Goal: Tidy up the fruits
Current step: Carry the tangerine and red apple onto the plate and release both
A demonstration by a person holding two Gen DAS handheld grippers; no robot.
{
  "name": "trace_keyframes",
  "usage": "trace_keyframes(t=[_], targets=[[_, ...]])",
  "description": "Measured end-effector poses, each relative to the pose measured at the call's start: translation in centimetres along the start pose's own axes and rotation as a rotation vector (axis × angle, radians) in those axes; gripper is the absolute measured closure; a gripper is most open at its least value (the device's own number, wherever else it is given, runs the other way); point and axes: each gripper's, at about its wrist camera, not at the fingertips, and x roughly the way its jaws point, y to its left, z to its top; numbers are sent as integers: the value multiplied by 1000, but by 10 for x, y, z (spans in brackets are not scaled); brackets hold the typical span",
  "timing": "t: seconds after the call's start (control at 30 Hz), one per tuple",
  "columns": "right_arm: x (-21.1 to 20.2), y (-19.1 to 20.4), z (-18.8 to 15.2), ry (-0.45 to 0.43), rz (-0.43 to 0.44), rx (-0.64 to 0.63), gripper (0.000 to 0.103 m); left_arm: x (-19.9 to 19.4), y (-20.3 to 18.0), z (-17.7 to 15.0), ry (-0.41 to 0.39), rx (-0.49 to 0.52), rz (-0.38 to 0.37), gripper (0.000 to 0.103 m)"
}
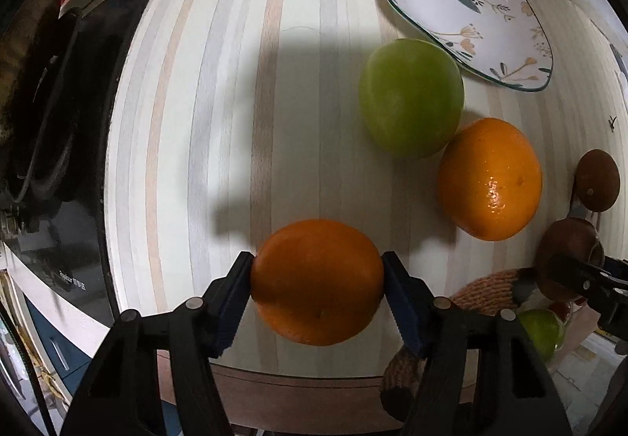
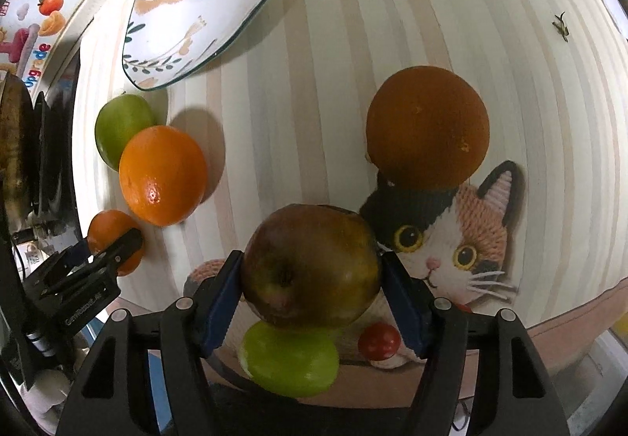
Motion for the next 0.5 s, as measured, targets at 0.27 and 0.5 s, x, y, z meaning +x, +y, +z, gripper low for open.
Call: trace_keyframes(t=[0.27,0.5], targets=[[1,7,-5,-10,-16,-29,32,-7,-7,-3,-4,-11,-2,41],[-38,11,-5,-75,63,-16,33,-74,-10,4,-122,-34,-91,41]])
